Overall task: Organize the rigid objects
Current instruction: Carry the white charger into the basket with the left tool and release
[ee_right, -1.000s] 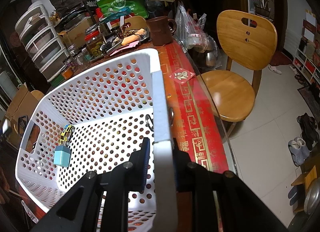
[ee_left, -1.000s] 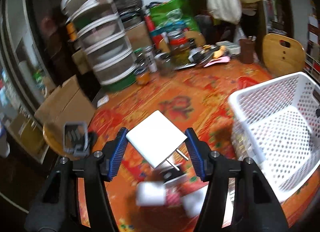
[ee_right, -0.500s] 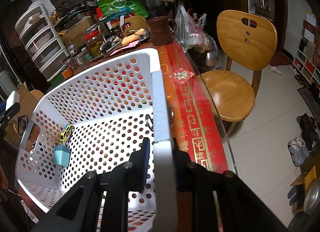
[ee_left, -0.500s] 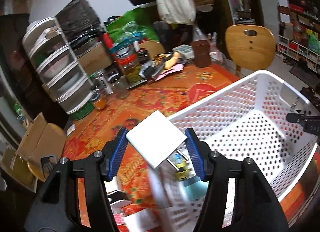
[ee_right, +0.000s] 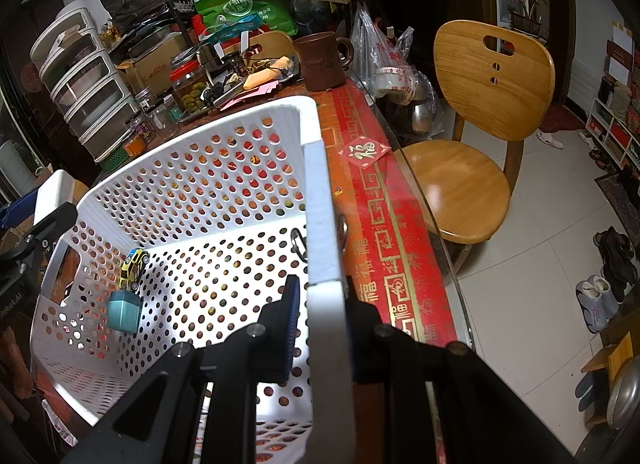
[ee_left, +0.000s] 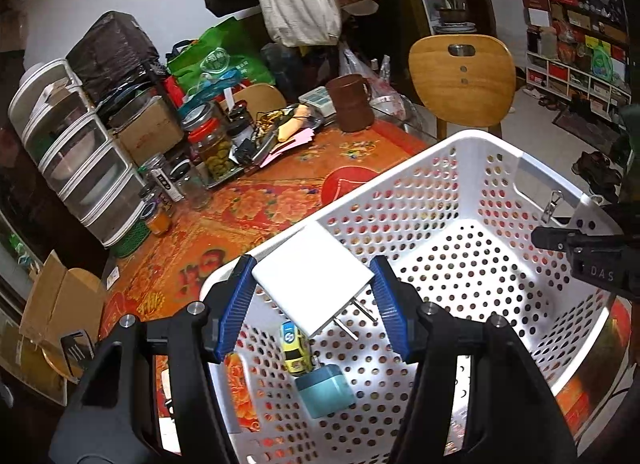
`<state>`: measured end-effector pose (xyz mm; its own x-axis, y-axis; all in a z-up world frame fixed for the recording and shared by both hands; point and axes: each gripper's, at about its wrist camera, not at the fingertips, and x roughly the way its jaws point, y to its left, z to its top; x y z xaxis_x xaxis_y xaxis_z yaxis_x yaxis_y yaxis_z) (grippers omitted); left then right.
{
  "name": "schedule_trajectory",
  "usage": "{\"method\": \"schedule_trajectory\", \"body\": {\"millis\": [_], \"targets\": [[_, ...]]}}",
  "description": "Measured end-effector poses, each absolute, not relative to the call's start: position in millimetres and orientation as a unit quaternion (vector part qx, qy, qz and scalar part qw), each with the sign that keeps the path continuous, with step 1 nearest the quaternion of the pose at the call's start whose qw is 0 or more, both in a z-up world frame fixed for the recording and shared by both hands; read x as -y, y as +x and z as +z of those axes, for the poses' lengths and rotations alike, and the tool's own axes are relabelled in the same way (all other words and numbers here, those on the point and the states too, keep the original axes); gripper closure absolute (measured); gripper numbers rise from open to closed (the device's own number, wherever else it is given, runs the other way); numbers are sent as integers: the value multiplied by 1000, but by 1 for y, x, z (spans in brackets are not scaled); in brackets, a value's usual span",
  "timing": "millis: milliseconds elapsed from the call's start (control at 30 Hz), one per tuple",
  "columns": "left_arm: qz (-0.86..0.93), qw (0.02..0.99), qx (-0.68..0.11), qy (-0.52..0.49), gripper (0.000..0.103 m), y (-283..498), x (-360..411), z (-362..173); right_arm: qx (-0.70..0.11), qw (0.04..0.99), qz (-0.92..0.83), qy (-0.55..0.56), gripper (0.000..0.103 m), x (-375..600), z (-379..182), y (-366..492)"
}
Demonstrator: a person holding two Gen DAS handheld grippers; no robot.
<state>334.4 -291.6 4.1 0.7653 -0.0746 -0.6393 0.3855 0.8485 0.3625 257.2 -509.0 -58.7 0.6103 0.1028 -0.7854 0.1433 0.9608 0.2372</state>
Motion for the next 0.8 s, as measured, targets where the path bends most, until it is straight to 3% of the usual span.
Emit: {"method": "schedule_trajectory", "body": {"millis": [767, 800], "targets": [[-147, 895, -341, 247, 46, 337, 307, -12, -441, 887, -12, 139, 85, 508, -59, 257], [-149, 893, -346, 245, 43, 339, 307, -13, -441, 887, -11, 139, 85, 507, -59, 258]]}}
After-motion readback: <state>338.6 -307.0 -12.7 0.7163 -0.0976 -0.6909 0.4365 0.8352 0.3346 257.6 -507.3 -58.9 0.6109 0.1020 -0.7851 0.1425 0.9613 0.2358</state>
